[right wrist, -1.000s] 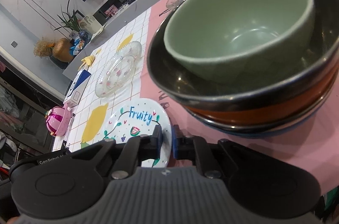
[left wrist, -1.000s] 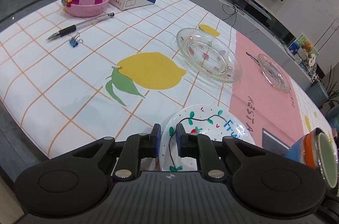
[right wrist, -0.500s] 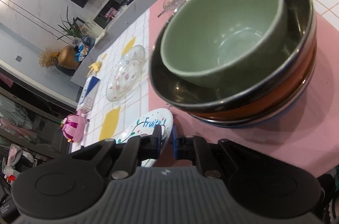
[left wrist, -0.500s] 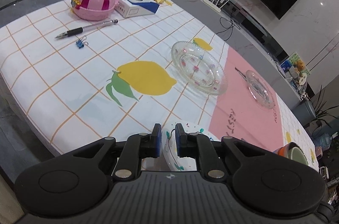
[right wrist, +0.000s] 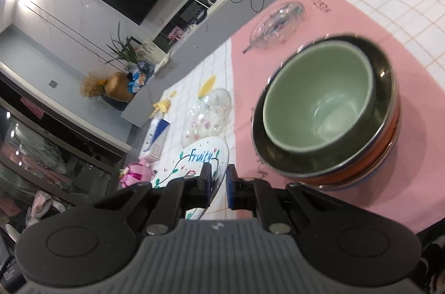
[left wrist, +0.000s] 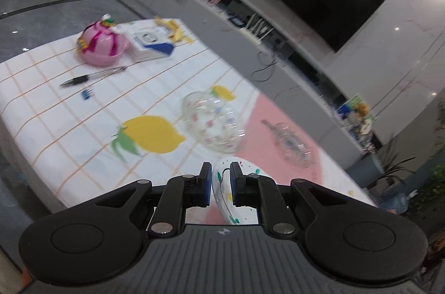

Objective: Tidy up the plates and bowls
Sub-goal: 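Lift the Fruity plate with both grippers and carry it beside the bowl stack, then lower the Fruity plate onto the cloth and open both grippers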

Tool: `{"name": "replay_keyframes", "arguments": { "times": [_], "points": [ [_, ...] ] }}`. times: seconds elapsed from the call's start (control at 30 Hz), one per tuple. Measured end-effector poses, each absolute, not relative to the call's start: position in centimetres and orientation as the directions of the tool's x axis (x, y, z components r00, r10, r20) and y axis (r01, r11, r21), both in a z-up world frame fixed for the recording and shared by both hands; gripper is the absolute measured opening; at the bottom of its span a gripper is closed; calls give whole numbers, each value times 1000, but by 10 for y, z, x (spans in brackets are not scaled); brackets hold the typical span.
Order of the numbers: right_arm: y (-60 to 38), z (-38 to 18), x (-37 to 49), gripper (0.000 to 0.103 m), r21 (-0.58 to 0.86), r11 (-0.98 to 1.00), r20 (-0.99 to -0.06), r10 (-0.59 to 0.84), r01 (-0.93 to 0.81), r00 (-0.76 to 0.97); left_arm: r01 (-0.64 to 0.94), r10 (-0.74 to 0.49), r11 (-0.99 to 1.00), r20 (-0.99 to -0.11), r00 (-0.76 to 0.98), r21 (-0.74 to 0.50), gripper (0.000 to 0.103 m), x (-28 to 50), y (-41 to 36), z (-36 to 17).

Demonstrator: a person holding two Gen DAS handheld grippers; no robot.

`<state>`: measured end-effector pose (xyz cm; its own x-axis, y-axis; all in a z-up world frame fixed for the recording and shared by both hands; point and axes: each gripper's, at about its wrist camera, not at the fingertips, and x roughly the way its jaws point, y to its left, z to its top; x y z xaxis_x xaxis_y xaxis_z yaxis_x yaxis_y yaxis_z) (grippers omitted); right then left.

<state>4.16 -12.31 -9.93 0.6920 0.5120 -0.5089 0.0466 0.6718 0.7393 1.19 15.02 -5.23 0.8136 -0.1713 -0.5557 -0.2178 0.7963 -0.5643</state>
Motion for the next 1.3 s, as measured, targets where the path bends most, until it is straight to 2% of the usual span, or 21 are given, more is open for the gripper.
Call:
{"name": "replay_keyframes", "arguments": {
  "times": [0.27, 0.57, 0.97, 1.3],
  "points": [
    [-183, -67, 29, 9, 757, 654, -448, 516, 3, 730, -81, -284, 782, -469, 836, -618, 14, 9, 104, -24],
    [-277, -43, 7, 9, 722, 691, -435, 402, 44, 806, 61, -429, 775, -452, 782, -629, 14, 25, 18, -25],
    [-397, -67, -5, 7, 708, 691, -479, 318, 146, 818, 131, -505, 806, -555, 660, -577, 14, 42, -88, -66],
    [-429, -133, 15, 7, 719, 647, -559, 321, 254, 764, 105, -411, 887, -664, 624, -450, 14, 47, -133, -98]
  ]
}}
